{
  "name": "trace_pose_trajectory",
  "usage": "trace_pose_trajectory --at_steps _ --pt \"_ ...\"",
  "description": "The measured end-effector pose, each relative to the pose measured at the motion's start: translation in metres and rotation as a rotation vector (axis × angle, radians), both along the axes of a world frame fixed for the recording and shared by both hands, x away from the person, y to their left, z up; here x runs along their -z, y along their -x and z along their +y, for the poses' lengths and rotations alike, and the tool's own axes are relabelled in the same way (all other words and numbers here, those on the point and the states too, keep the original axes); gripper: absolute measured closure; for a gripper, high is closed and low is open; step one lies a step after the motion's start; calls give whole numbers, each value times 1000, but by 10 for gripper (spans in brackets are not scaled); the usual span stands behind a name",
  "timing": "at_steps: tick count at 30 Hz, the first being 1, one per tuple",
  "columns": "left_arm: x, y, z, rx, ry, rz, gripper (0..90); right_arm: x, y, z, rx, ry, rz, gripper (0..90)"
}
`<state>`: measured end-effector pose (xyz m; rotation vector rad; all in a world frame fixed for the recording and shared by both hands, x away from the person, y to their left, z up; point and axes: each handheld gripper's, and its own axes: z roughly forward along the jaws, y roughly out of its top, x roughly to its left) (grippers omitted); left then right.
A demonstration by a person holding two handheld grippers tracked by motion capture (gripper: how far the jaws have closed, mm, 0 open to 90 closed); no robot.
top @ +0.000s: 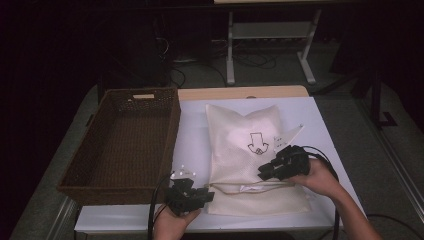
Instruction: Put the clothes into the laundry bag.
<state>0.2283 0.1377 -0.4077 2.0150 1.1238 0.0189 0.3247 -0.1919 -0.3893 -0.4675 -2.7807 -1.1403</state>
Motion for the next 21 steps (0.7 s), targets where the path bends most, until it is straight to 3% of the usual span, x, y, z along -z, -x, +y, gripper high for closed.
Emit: trace_pose_trajectory --at_steps 7,14,21 --pt "-12 -4 3 -12 -7 -53 661 -6 2 -9 29 -18 -17 679" --pt "-13 -15 -2 -4 -18 -88 639 -10 0 -20 79 -29 -28 635" --pt "-13 -24 -2 -10 -20 -122 579 -15 -4 -33 138 -46 -47 525"
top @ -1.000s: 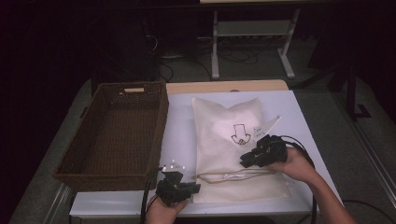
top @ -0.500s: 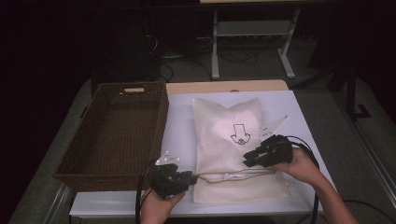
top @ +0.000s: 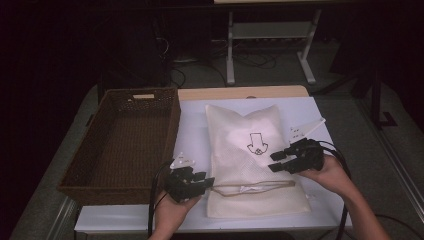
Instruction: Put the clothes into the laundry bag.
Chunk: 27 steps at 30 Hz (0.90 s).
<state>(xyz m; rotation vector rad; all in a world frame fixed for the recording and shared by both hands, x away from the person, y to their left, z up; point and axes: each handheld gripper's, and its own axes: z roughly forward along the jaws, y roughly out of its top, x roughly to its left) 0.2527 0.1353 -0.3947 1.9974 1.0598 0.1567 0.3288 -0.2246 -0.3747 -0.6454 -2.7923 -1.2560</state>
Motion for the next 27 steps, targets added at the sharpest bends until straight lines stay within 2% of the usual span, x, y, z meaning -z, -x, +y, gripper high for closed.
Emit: trace_pose_trajectory --at_steps 6,12,14,22,27 --pt "0 -7 2 17 -12 -13 499 -2 0 -9 55 -9 -16 407" --pt "1 -9 4 15 -21 -26 412 -1 2 -20 100 -8 -22 341" --pt "1 -9 4 20 -10 -25 397 -1 4 -24 114 -5 -27 315" --pt "1 -10 7 17 -17 -48 332 0 10 -37 151 -7 -32 277" --pt "2 -10 8 34 -24 -48 312 0 14 -46 171 -20 -34 267"
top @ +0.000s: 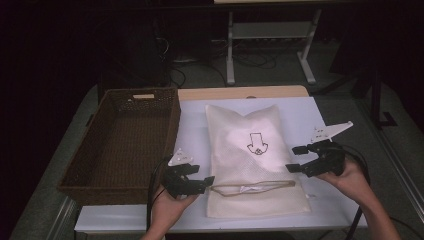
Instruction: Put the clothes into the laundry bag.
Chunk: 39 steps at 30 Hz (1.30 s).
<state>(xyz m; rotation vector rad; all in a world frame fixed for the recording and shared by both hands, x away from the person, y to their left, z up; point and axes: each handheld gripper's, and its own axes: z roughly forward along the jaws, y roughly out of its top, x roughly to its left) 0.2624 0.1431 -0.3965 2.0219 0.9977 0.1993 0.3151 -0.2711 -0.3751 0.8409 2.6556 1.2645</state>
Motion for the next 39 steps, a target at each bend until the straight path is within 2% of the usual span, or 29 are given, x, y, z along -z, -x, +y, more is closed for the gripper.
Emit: trace_pose_trajectory --at_steps 15,20,28,34,36,39 --pt "4 6 2 5 -16 0 276 11 15 -23 47 -5 12 261" --pt "8 7 2 8 -15 13 261 14 19 -30 62 -18 19 243" --pt "10 10 3 22 -11 -4 229 21 26 -35 92 -21 23 206" --pt "11 19 1 51 -13 -21 208 23 33 -38 109 -19 15 189" --pt "10 25 -4 78 -24 -45 198 23 37 -39 117 -23 6 188" --pt "10 30 -7 90 -34 -67 192 24 41 -41 126 -29 5 181"
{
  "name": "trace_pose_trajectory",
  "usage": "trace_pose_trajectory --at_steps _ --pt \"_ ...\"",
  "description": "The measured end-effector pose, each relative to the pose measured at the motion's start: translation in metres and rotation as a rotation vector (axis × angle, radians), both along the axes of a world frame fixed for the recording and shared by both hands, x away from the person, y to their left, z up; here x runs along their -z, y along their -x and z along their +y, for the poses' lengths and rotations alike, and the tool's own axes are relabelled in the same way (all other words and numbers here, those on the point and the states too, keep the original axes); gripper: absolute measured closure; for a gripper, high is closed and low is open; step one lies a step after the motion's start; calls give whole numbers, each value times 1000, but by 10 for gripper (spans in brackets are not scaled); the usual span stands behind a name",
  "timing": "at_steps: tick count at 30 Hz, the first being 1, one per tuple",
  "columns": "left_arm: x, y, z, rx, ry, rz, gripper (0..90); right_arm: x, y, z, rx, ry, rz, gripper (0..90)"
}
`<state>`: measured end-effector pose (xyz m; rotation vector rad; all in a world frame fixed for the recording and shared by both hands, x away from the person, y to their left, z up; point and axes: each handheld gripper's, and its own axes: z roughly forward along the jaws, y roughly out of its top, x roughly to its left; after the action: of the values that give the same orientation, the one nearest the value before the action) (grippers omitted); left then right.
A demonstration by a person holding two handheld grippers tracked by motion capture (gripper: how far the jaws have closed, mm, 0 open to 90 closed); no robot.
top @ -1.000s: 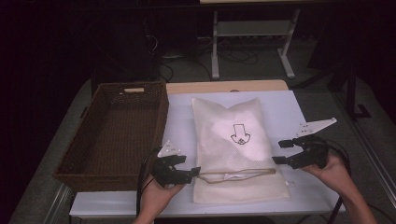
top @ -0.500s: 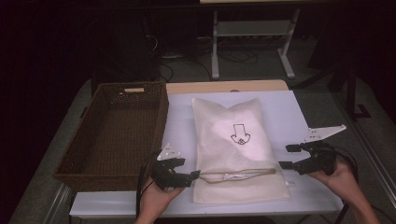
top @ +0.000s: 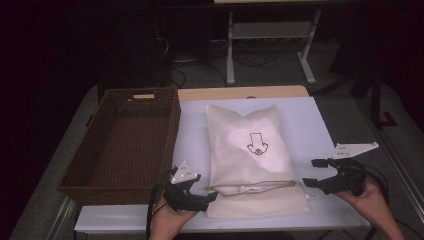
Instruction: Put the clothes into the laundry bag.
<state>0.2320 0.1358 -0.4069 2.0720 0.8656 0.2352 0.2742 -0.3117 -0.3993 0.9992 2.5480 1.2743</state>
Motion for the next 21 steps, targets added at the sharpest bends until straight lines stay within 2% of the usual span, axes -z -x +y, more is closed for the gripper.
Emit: trace_pose_trajectory --at_steps 1,4,13,21 --pt "1 2 -1 1 -6 -13 192 1 2 -1 1 -1 -2 180" --pt "3 5 1 1 3 -18 192 3 7 -2 9 1 -5 179" --pt "14 13 10 -21 32 -16 192 14 20 -5 27 -4 0 178" --pt "16 19 10 -11 21 -45 193 20 31 -8 47 -10 2 184"
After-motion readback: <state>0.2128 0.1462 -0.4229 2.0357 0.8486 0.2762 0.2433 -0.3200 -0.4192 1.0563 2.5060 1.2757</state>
